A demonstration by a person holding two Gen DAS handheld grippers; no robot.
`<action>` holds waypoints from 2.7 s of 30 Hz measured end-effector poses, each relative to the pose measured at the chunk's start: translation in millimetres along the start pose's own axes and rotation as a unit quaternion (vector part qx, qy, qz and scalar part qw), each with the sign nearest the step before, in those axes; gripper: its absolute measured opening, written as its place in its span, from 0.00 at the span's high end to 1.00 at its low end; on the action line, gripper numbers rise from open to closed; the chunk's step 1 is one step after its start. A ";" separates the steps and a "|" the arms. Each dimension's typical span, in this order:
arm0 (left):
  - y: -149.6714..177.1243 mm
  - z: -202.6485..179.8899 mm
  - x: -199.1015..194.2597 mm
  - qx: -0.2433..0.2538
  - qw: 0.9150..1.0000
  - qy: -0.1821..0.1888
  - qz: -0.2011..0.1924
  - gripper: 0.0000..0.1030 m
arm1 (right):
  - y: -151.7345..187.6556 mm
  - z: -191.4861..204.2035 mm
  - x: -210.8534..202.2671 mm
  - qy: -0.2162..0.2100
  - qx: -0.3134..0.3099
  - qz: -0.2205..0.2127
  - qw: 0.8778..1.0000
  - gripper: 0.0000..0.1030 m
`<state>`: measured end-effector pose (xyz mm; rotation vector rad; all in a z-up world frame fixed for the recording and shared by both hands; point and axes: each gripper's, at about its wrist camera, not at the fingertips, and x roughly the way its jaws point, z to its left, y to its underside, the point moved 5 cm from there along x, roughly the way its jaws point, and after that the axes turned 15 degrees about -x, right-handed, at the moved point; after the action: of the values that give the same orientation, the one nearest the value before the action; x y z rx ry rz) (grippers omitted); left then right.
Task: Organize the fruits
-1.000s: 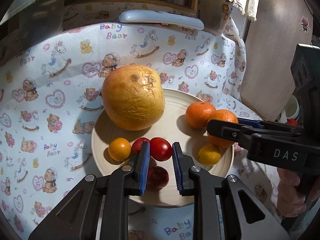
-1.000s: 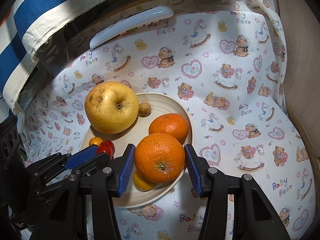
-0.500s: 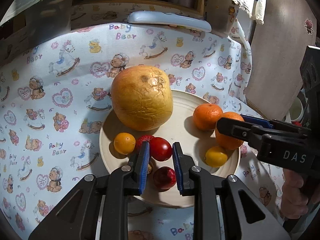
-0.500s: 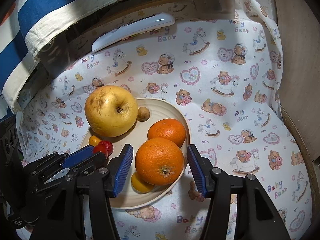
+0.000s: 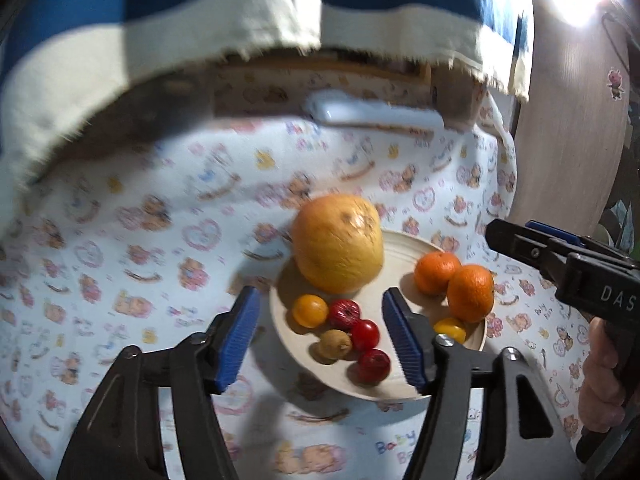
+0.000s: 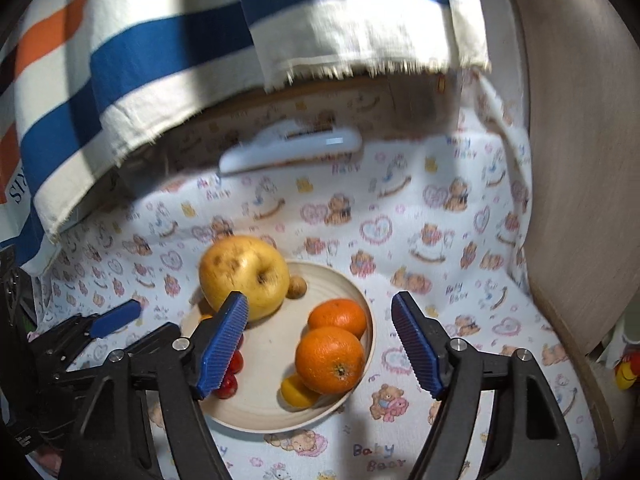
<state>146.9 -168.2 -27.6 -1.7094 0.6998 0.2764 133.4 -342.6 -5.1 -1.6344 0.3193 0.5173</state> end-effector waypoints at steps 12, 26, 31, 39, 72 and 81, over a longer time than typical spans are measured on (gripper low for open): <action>-15.3 28.1 -85.5 -0.006 0.988 -0.011 -0.152 0.01 | -4.2 38.5 -61.6 0.039 -0.113 -0.142 0.983 0.00; 5.6 39.9 -105.4 0.007 0.974 -0.014 -0.226 0.01 | 20.8 25.5 -51.6 0.070 -0.073 -0.156 0.983 0.00; 12.0 45.3 -96.8 0.003 0.975 -0.011 -0.221 0.01 | 25.8 22.8 -47.7 0.073 -0.065 -0.152 0.984 0.00; 15.1 52.8 -65.8 -0.018 0.987 -0.032 -0.157 0.01 | 27.9 28.8 -36.9 0.067 -0.082 -0.128 0.986 0.00; 15.2 56.3 -67.3 -0.023 0.985 -0.045 -0.163 0.01 | 26.2 28.3 -31.4 0.063 -0.083 -0.111 0.988 0.00; 15.1 57.4 -68.1 -0.023 0.985 -0.048 -0.165 0.01 | 25.6 28.7 -31.1 0.064 -0.083 -0.110 0.988 0.00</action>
<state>94.7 -94.9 -18.6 -1.8119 0.3334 0.1417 89.9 -320.5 -13.3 -1.8434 0.1903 0.2774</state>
